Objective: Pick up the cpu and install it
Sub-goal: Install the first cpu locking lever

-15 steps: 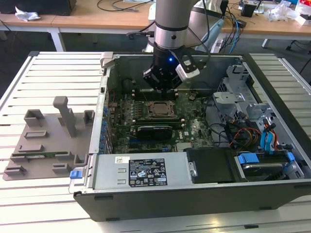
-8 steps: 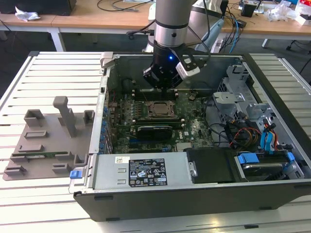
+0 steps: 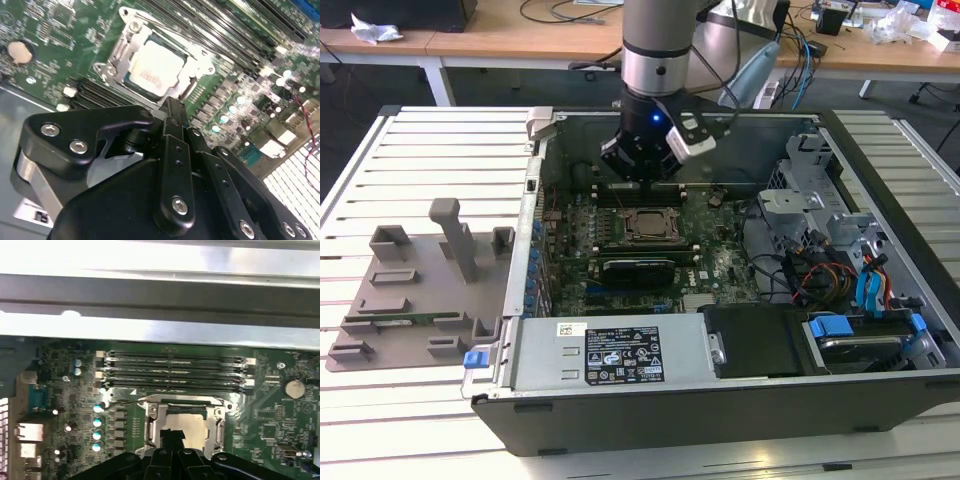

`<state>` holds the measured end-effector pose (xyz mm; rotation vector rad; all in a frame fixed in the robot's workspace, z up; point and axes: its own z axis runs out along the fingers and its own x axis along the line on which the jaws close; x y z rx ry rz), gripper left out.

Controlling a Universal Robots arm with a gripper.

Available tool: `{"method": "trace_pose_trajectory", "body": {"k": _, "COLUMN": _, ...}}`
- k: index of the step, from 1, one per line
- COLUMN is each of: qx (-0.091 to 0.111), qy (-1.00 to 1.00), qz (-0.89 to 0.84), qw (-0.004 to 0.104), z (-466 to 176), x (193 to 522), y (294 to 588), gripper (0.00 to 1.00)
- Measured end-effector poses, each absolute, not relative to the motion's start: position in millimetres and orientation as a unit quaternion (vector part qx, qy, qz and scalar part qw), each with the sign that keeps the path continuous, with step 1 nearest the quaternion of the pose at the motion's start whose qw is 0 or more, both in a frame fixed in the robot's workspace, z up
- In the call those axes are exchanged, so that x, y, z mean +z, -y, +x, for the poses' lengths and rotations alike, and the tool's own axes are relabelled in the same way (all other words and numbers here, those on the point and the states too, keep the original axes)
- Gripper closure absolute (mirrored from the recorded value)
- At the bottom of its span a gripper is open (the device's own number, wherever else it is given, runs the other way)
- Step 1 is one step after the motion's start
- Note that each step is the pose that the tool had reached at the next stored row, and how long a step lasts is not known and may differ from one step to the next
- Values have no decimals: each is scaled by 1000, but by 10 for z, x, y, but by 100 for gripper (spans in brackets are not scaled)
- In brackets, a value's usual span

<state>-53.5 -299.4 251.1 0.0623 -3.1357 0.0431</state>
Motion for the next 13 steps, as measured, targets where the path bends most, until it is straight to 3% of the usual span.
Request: {"method": "trace_pose_trajectory", "body": {"k": 13, "qx": 14, "qy": 1000, "qz": 22, "qw": -2, "z": -1092, "x": 2602, "y": 2888, "gripper": 89}}
